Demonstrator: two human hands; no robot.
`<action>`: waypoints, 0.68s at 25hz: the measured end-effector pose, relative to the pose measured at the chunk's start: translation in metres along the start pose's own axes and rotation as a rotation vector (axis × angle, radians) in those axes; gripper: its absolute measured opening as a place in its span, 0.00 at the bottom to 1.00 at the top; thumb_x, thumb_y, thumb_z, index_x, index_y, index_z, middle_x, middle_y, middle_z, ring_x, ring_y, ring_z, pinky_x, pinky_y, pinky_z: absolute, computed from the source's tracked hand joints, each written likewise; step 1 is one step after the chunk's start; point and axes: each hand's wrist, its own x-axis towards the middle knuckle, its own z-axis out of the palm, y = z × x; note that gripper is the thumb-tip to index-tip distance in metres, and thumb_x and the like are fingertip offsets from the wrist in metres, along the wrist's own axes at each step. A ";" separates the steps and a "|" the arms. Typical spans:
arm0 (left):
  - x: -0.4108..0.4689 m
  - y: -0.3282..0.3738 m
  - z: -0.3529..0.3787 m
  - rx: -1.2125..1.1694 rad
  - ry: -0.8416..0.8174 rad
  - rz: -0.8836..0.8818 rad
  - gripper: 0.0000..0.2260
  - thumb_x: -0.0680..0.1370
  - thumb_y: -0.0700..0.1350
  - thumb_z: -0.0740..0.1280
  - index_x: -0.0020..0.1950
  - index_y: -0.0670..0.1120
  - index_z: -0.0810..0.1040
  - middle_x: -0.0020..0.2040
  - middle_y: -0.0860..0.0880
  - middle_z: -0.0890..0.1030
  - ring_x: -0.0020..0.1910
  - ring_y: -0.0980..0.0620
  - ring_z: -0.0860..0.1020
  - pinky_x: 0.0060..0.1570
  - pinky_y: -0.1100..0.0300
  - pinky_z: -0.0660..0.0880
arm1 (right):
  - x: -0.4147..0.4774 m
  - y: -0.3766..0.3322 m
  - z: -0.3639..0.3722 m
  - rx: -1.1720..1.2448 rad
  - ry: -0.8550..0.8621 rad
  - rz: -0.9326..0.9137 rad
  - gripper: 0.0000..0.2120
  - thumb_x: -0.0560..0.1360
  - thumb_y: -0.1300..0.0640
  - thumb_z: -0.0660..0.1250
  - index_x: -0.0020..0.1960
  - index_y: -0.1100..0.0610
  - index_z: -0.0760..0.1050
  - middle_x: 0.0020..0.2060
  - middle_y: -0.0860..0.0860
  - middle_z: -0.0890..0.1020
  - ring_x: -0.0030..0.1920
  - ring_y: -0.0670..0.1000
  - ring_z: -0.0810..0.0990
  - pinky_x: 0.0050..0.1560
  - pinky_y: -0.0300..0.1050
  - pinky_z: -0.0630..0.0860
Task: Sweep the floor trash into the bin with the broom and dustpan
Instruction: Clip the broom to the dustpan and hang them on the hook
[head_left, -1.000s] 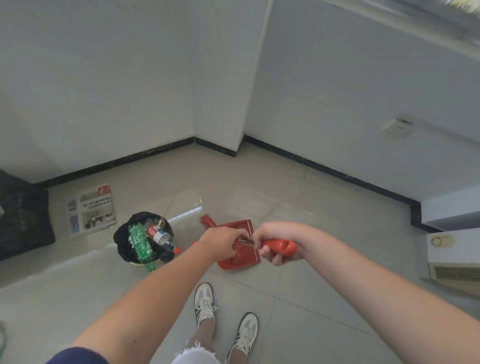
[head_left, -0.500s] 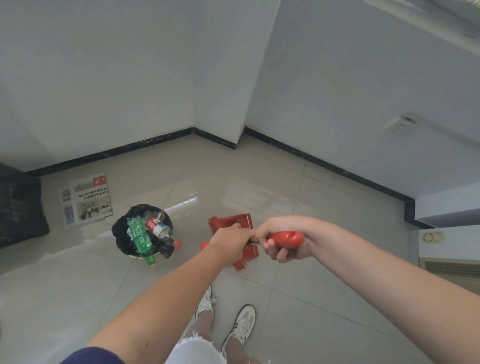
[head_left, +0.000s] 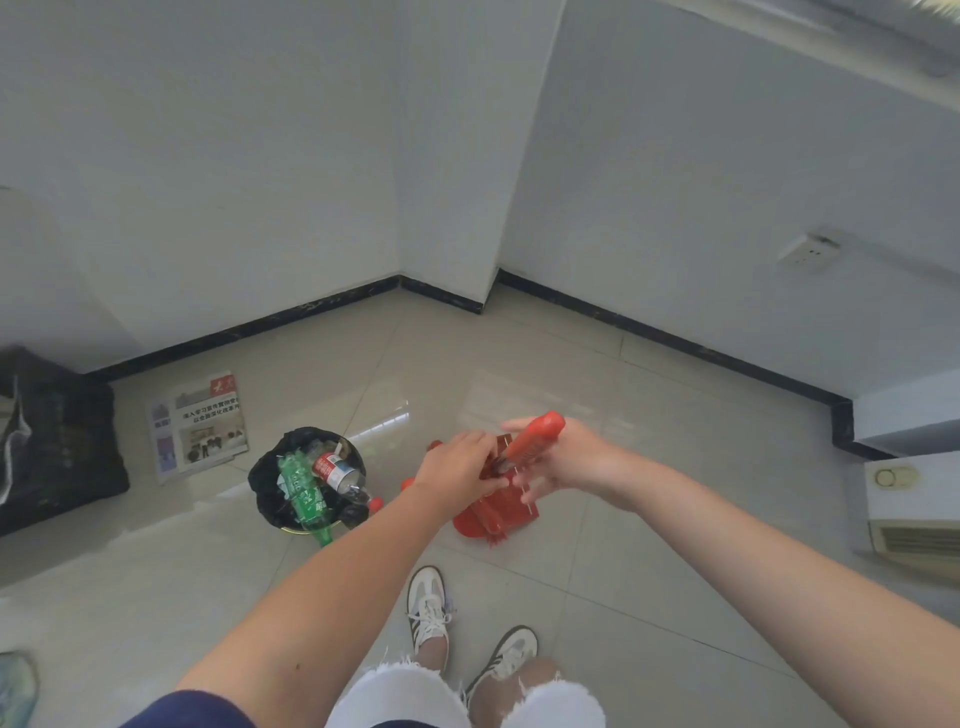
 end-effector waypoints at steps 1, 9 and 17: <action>-0.003 0.003 0.002 0.002 0.025 0.010 0.18 0.73 0.59 0.68 0.59 0.53 0.73 0.56 0.55 0.77 0.57 0.52 0.75 0.48 0.54 0.74 | 0.003 0.009 0.000 -0.190 0.041 -0.128 0.18 0.75 0.72 0.63 0.64 0.65 0.74 0.46 0.57 0.79 0.44 0.50 0.79 0.49 0.44 0.79; 0.005 0.017 0.005 0.028 0.043 -0.181 0.15 0.74 0.62 0.63 0.53 0.55 0.76 0.52 0.55 0.78 0.51 0.51 0.79 0.36 0.59 0.66 | 0.025 0.042 -0.002 -0.348 0.164 -0.344 0.09 0.70 0.59 0.68 0.48 0.48 0.78 0.47 0.45 0.84 0.50 0.46 0.81 0.56 0.45 0.76; 0.075 0.065 -0.127 0.214 0.254 0.045 0.13 0.70 0.58 0.71 0.48 0.52 0.79 0.46 0.54 0.82 0.49 0.48 0.76 0.43 0.56 0.61 | 0.031 -0.057 -0.104 -0.202 0.336 -0.606 0.10 0.70 0.57 0.72 0.46 0.43 0.77 0.42 0.42 0.85 0.46 0.42 0.83 0.52 0.40 0.77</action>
